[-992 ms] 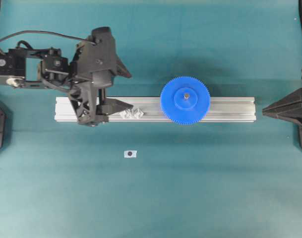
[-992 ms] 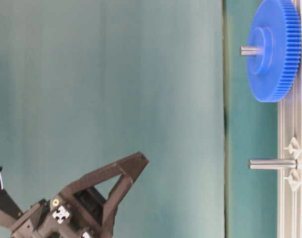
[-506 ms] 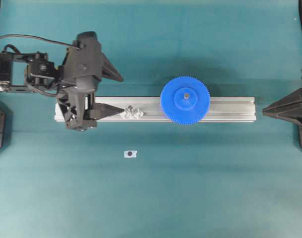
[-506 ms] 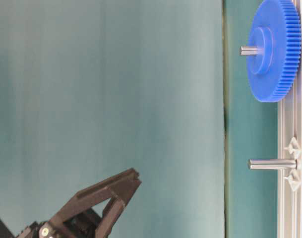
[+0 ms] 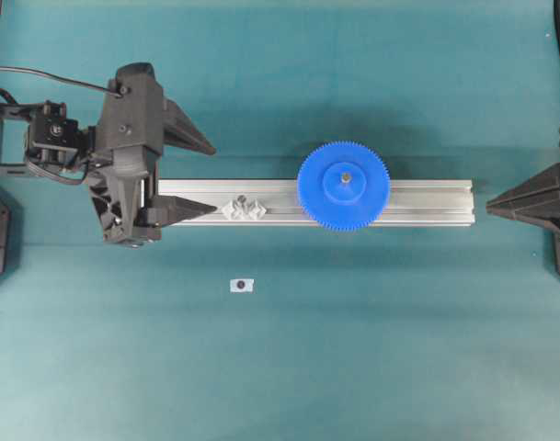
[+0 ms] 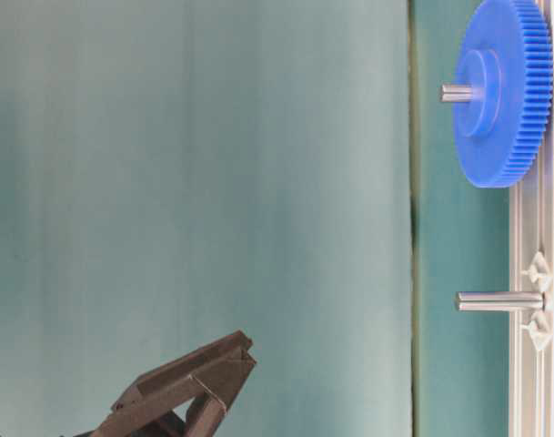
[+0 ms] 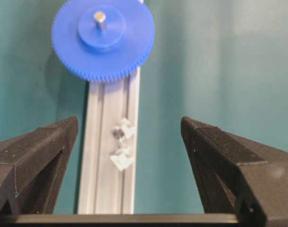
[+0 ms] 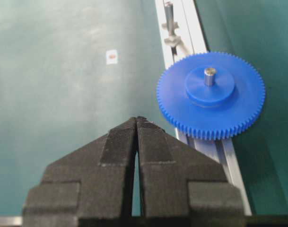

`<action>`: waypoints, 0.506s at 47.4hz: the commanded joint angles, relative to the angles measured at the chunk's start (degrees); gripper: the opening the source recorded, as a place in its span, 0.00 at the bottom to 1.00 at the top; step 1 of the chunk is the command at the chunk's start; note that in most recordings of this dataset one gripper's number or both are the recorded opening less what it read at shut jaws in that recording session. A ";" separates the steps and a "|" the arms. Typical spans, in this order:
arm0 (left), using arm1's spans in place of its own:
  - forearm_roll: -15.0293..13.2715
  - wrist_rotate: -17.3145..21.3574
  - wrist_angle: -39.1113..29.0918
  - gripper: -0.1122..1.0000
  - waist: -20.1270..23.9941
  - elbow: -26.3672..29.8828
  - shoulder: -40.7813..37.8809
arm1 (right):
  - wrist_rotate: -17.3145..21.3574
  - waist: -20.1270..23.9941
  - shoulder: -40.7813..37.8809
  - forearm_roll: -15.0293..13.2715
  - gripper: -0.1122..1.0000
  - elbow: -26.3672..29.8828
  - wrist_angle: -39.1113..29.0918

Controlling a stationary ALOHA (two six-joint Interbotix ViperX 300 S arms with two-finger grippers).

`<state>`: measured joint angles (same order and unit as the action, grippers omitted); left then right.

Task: Find the location of the shaft and insert the large gear.

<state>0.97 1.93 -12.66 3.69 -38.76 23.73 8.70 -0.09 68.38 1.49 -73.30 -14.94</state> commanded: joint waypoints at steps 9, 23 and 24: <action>0.18 -0.09 0.62 0.90 -0.18 0.09 2.29 | 0.44 -0.09 -0.44 0.00 0.13 0.62 0.26; 0.09 -0.09 1.58 0.90 -0.79 -1.58 4.13 | 0.53 -0.18 -0.44 0.00 0.13 0.44 0.26; 0.18 -0.09 1.58 0.90 -0.79 -1.58 4.22 | 0.53 -0.18 -0.44 0.00 0.13 0.44 0.26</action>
<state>0.97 1.93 -11.60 3.16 -40.87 26.81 8.70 -0.09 68.38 1.58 -73.39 -14.94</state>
